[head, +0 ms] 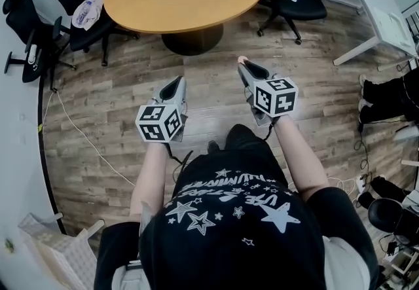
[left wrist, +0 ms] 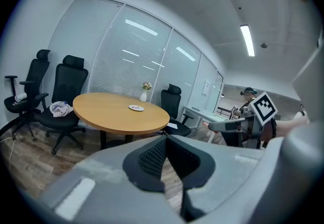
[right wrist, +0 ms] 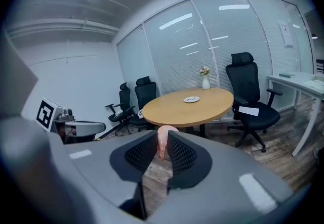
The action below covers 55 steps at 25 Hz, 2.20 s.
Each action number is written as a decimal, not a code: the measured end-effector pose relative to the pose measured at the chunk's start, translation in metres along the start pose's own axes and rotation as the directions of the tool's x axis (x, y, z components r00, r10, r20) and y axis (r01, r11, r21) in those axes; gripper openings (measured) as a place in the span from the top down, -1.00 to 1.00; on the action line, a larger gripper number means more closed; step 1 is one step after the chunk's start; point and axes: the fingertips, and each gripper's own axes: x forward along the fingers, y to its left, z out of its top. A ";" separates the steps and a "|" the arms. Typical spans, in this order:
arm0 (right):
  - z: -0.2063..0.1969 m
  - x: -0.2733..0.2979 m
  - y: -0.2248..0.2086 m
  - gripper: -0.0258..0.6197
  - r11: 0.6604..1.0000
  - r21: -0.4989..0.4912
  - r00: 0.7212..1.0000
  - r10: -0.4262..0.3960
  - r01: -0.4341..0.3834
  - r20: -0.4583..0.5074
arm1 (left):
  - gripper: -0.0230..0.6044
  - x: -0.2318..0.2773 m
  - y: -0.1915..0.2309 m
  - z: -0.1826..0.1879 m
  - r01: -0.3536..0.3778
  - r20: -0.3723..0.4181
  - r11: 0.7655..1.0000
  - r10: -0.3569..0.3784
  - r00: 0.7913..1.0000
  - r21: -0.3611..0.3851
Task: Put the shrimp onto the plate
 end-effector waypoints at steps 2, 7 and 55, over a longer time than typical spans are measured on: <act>0.000 0.000 -0.004 0.71 1.000 -0.004 1.000 -0.002 0.002 -0.006 | 0.92 0.002 0.000 0.001 0.002 0.002 1.000 -0.002 1.000 -0.004; 0.006 0.014 -0.016 0.71 1.000 0.003 1.000 0.006 -0.006 -0.003 | 0.92 0.014 0.006 0.003 -0.010 0.002 1.000 0.010 1.000 -0.007; 0.153 0.246 -0.173 0.71 0.970 0.033 0.968 0.243 -0.241 -0.060 | 0.92 0.243 0.096 0.130 -0.209 0.025 0.976 0.211 0.977 -0.066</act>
